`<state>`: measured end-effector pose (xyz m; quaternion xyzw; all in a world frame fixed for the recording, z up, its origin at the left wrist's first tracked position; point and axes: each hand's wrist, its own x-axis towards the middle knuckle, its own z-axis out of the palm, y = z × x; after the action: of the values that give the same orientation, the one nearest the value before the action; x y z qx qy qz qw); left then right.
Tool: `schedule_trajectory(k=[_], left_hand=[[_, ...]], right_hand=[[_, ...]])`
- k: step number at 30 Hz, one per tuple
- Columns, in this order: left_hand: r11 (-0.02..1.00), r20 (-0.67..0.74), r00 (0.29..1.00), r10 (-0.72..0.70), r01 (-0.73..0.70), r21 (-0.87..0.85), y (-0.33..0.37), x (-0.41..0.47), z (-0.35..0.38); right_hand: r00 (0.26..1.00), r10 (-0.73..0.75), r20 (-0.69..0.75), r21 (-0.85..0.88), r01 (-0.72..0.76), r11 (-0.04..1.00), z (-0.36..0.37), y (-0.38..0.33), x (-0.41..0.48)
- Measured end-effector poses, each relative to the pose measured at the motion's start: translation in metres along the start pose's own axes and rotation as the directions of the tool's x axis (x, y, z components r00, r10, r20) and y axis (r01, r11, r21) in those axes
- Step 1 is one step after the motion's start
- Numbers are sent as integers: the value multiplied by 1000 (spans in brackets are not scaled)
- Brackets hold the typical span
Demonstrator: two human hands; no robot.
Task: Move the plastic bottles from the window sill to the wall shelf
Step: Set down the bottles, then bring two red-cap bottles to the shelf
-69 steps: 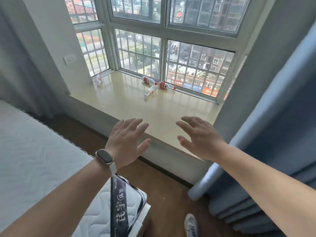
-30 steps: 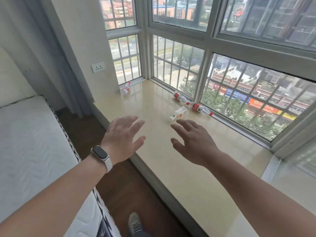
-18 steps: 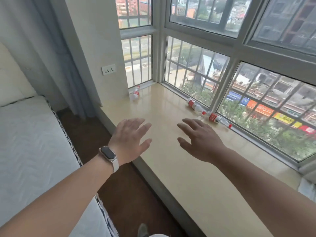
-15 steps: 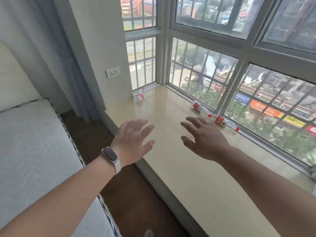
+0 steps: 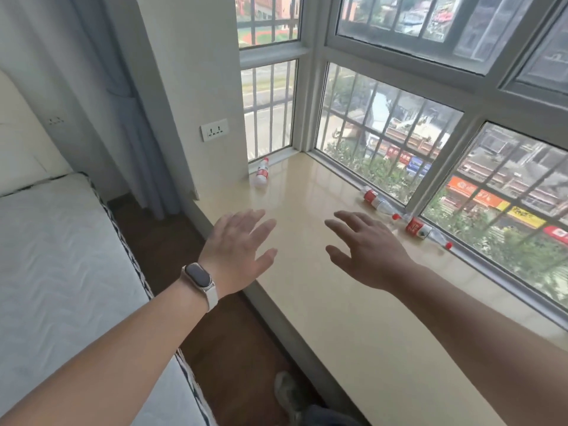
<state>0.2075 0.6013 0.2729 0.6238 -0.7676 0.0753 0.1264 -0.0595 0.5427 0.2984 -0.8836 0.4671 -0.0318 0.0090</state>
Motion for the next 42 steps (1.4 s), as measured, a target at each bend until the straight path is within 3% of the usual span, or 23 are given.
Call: schedule_trajectory(k=[6, 13, 18, 26, 32, 36, 42], left_hand=[[1000, 2, 1000, -6, 6, 30, -29, 40, 19], [998, 62, 998, 27, -30, 57, -57, 136, 51], [994, 131, 987, 96, -101, 30, -59, 225, 75], [953, 82, 950, 302, -300, -32, -48, 326, 112], [889, 121, 883, 453, -439, -127, -25, 387, 156], [809, 143, 801, 582, -552, -202, -8, 426, 187], [694, 93, 700, 708, -665, -275, 6, 484, 233]], right_hand=[[999, -35, 3, 31, 35, 999, 14, 14, 60], [999, 21, 30, 108, -24, 994, 43, 69, 144], [994, 97, 52, 140, -104, 985, 59, 119, 193], [970, 242, 35, 147, -245, 958, 64, 178, 217], [899, 425, 105, 144, -437, 888, 75, 217, 207], [825, 545, 153, 110, -562, 820, 84, 233, 199], [718, 673, 177, 53, -690, 722, 92, 254, 202]])
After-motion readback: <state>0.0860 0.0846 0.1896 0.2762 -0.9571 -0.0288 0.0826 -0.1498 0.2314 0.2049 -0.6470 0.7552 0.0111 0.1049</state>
